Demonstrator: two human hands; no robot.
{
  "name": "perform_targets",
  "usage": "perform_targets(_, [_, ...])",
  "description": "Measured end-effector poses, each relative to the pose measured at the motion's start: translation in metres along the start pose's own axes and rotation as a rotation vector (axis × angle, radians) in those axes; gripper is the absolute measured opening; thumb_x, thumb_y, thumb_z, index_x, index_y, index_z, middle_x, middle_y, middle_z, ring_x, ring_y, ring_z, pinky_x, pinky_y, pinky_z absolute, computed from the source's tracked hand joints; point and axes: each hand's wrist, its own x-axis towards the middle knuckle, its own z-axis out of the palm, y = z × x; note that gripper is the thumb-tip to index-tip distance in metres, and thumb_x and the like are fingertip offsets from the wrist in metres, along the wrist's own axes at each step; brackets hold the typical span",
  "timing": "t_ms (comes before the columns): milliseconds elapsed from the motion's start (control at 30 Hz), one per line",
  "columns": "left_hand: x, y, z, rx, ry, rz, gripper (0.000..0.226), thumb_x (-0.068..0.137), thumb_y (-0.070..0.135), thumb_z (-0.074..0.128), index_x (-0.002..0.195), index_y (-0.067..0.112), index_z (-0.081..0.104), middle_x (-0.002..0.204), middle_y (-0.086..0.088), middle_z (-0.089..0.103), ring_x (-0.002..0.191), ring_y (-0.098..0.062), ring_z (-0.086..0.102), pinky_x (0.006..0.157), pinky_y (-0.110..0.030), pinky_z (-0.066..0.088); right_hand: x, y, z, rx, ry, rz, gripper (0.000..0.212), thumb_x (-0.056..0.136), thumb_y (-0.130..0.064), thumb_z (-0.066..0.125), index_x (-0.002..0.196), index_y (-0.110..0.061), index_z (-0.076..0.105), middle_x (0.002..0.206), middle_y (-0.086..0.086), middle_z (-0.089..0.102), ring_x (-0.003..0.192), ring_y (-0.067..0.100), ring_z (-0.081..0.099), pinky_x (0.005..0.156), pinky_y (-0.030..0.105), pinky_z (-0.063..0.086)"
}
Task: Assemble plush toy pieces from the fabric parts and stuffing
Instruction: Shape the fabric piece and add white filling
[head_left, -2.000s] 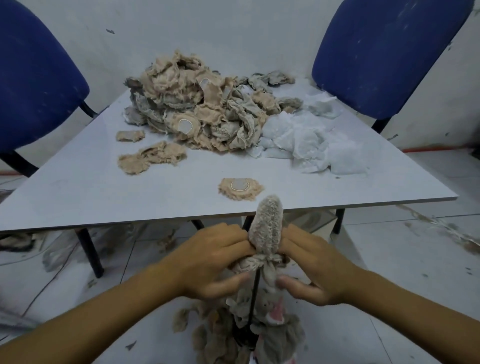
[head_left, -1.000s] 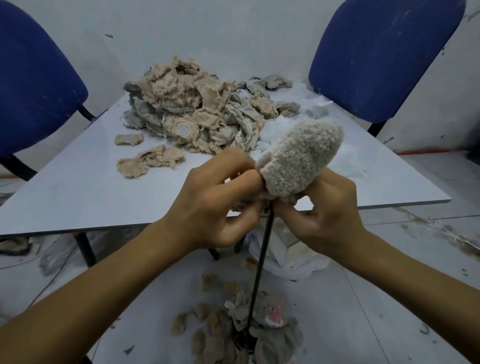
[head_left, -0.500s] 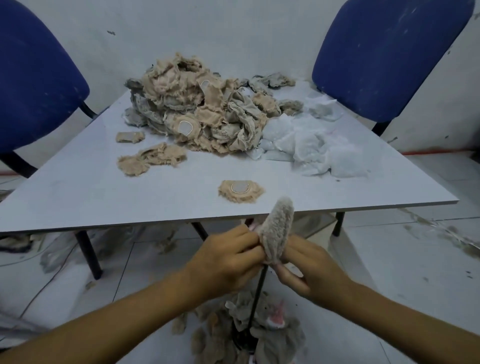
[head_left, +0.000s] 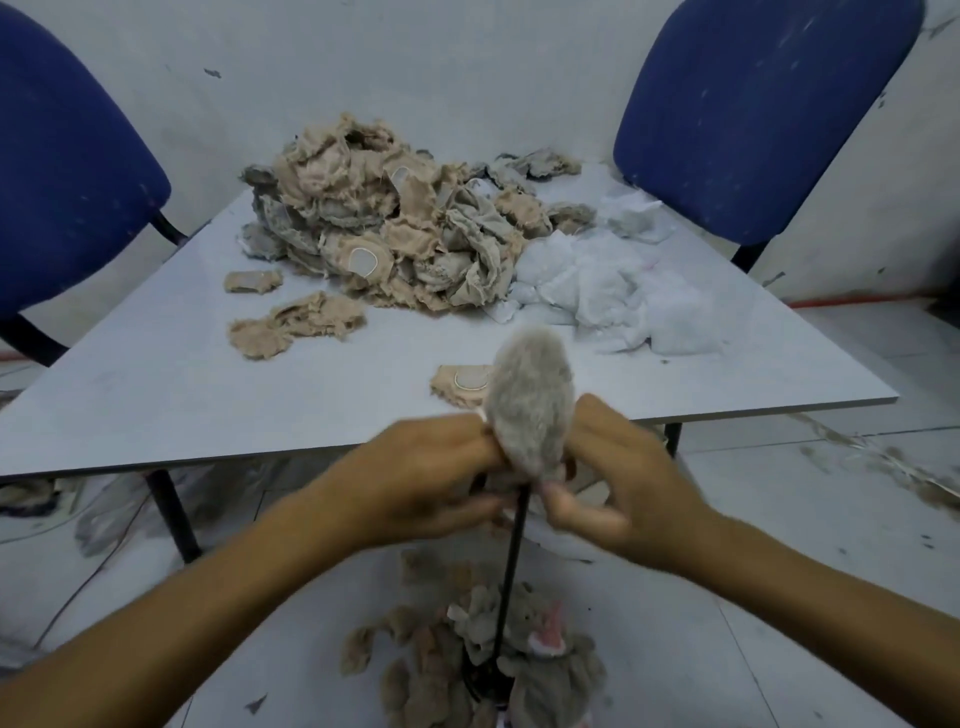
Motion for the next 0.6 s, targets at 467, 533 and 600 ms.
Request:
perform_targets(467, [0.066,-0.020,-0.044,-0.503,0.337,-0.546,0.019,0.074,0.012,0.065,0.059,0.013,0.053,0.053,0.012,0.047,0.053,-0.004,0.041,0.053,-0.019,0.034,0.066,0.001,-0.033,0.840,-0.098,0.482,0.016,0.088,-0.024,0.063,0.076,-0.014,0.067,0.073,0.001,0.058,0.074,0.015,0.061,0.070,0.028,0.055])
perform_targets(533, [0.074,-0.019,-0.033,-0.491,0.423,-0.593,0.024,0.072,0.012,0.061,0.055,0.010,0.045,0.051,0.009,0.040,0.051,-0.006,0.035,0.051,-0.023,0.029,0.067,0.006,-0.030,0.738,-0.063,0.499,0.019,0.084,-0.025,0.068,0.074,-0.009,0.063,0.071,0.016,0.055,0.075,0.021,0.057,0.071,0.044,0.055])
perform_targets(600, [0.082,-0.019,-0.029,-0.542,0.494,-0.617,0.023,0.071,0.011,0.060,0.055,0.008,0.044,0.052,0.008,0.041,0.051,-0.006,0.035,0.050,-0.023,0.030,0.072,0.009,-0.029,0.658,0.052,0.510,0.036,0.081,-0.029,0.070,0.079,0.005,0.058,0.075,0.032,0.053,0.073,0.027,0.054,0.069,0.058,0.051])
